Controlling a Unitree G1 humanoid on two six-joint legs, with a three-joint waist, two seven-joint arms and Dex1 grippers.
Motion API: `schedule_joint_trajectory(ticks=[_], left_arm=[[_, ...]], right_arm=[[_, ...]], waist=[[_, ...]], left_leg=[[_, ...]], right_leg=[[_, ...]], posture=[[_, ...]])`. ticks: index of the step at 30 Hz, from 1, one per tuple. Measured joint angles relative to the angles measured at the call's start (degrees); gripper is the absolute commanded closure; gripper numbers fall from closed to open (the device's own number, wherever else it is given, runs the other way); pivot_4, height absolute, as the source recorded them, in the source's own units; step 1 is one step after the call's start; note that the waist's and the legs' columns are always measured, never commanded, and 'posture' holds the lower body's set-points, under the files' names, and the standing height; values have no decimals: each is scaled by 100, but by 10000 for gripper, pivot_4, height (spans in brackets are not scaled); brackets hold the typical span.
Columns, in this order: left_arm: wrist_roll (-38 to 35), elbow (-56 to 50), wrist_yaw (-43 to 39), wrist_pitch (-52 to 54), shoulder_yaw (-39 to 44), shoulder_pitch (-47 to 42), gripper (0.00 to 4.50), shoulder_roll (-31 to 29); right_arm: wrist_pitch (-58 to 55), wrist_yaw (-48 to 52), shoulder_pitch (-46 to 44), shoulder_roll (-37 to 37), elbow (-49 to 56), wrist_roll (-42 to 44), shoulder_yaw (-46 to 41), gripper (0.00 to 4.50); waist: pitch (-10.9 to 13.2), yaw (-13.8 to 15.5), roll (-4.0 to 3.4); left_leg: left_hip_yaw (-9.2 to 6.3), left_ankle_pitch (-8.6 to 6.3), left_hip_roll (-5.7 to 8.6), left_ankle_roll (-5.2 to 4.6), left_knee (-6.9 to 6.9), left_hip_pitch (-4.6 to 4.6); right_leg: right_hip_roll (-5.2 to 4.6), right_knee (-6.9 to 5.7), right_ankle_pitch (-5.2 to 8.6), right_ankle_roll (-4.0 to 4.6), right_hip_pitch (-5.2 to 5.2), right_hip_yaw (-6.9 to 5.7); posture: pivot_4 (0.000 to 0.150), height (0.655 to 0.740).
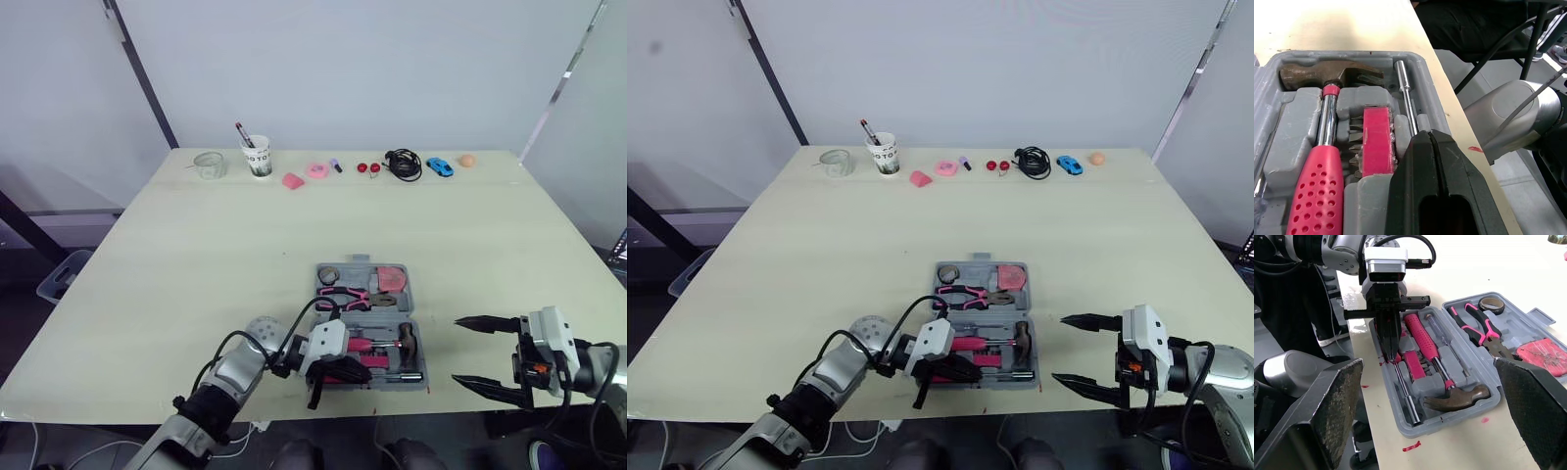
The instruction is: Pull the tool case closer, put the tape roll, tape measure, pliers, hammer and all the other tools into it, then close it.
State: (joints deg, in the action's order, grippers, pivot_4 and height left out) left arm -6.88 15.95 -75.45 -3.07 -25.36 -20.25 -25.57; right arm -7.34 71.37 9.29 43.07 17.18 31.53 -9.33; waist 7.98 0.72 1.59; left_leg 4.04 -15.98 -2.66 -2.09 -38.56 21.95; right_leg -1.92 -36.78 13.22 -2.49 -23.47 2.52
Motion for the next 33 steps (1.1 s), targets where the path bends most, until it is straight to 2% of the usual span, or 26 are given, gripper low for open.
schedule_joint_trajectory(ticks=[8,12,17,24,26,28,33], left_arm=[[-321,-93,40,222,360,186,44816,-24],[-767,-774,144,559,886,338,44816,-229],[-1315,-1544,604,1081,1666,682,44816,-458],[-1590,-2162,1444,1527,2672,1488,44816,-709],[-1588,-2205,1609,1544,2831,1732,39833,-759],[-1586,-2289,1898,1543,3142,2149,32455,-759],[-1586,-2437,2371,1528,3681,3007,7627,-732]], right_arm=[[-8,-55,12,-38,-4,19,-3,0],[-31,-177,35,-164,-51,56,-17,0],[7,-373,43,-350,-328,55,-79,0],[134,-1045,12,-696,-725,-133,-318,0],[133,-1210,37,-813,-781,-141,-352,0],[128,-1442,87,-944,-873,-178,-408,0],[283,-1933,392,-1211,-1127,-446,-507,0]], waist=[[0,-1,1],[2,-2,3],[2,-2,2],[2,-4,2],[3,-4,0],[3,-6,1],[4,16,-2]], left_leg=[[-3,0,-2,0,0,2],[-4,0,-4,0,0,3],[-4,0,-5,0,1,2],[1,0,-9,0,3,-1],[2,0,-10,1,6,-1],[3,0,-18,1,7,-3],[11,0,-38,1,8,-5]], right_leg=[[0,0,0,0,-1,0],[-2,0,0,0,-1,-1],[-3,0,0,0,-1,-1],[-5,0,0,0,-1,-2],[-5,0,0,0,-3,-2],[-7,0,0,1,-3,-2],[-12,1,0,1,-3,-2]], posture=[[1500,7400],[1500,7400],[1500,7400],[1500,7400],[1500,7400],[1500,7400],[1500,7400]])
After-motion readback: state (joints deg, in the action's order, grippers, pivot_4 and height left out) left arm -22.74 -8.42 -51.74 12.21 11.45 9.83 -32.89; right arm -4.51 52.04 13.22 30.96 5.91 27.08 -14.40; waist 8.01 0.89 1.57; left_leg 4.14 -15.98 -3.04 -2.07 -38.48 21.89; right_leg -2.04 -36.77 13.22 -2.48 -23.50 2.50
